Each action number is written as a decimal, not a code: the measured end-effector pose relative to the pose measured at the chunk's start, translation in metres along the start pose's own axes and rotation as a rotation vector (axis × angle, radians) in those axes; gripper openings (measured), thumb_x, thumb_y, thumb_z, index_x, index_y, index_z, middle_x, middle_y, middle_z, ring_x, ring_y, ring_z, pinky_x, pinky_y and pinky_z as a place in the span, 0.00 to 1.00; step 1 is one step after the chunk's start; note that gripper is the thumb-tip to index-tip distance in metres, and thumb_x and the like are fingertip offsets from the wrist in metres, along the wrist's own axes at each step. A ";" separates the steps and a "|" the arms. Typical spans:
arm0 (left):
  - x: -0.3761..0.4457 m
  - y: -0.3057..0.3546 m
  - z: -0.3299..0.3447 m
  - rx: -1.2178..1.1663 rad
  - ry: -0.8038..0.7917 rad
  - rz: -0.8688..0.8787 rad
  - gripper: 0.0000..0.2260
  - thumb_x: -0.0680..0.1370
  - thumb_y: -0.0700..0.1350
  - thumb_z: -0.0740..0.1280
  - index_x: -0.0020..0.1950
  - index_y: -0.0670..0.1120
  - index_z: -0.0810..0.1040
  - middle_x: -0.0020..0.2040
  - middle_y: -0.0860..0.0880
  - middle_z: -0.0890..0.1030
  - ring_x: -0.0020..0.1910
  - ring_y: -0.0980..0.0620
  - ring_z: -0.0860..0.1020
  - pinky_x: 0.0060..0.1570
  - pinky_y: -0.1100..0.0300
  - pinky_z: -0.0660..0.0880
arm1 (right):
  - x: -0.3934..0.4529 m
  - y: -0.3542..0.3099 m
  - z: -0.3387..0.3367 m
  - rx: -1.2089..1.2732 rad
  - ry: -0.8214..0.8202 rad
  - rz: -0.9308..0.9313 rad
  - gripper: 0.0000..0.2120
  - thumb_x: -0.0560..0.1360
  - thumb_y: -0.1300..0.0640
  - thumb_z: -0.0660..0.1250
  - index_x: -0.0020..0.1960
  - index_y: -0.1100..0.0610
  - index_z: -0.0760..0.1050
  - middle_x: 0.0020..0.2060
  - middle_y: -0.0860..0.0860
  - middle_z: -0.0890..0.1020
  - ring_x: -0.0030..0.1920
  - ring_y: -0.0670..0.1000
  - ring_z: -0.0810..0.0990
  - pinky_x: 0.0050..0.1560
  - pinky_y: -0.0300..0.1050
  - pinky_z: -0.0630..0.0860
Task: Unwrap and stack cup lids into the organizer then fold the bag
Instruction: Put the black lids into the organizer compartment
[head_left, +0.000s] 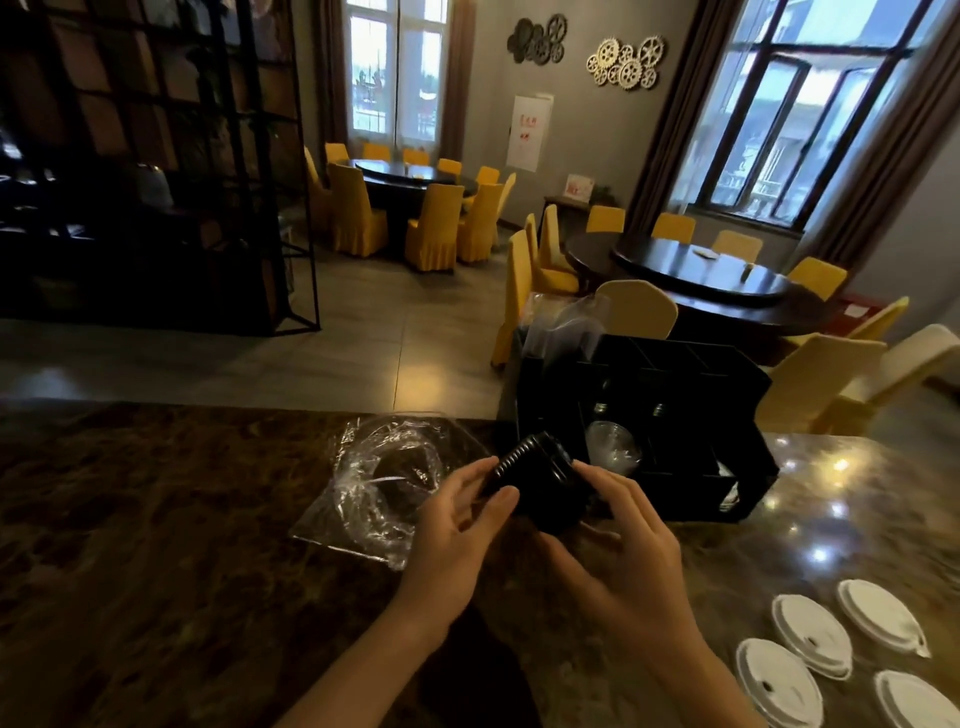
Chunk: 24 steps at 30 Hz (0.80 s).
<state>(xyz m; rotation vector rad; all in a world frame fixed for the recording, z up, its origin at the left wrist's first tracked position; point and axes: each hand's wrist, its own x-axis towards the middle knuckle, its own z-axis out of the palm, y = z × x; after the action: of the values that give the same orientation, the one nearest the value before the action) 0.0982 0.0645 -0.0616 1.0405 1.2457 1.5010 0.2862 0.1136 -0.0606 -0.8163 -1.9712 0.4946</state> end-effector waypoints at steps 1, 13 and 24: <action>0.003 0.001 0.010 -0.025 0.015 -0.012 0.25 0.72 0.58 0.72 0.69 0.57 0.76 0.62 0.59 0.82 0.62 0.65 0.79 0.60 0.63 0.78 | 0.004 0.005 -0.009 -0.017 -0.011 -0.015 0.33 0.73 0.48 0.76 0.75 0.50 0.70 0.68 0.40 0.73 0.67 0.45 0.77 0.55 0.41 0.83; 0.048 -0.002 0.076 -0.263 0.111 -0.266 0.12 0.83 0.43 0.64 0.63 0.46 0.83 0.57 0.43 0.85 0.54 0.48 0.82 0.51 0.58 0.80 | 0.049 0.084 -0.062 -0.378 -0.170 -0.264 0.32 0.69 0.55 0.82 0.71 0.57 0.76 0.68 0.53 0.78 0.69 0.56 0.77 0.60 0.59 0.82; 0.066 -0.023 0.094 -0.697 0.226 -0.380 0.17 0.77 0.42 0.68 0.64 0.36 0.80 0.60 0.36 0.83 0.57 0.39 0.84 0.58 0.50 0.79 | 0.077 0.137 -0.058 -0.465 -0.223 -0.329 0.35 0.68 0.53 0.82 0.72 0.53 0.74 0.68 0.53 0.76 0.68 0.56 0.77 0.55 0.50 0.83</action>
<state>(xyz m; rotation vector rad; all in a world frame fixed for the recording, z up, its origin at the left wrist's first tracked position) 0.1752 0.1525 -0.0670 0.1698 0.8839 1.5918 0.3564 0.2650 -0.0709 -0.7122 -2.4162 -0.0782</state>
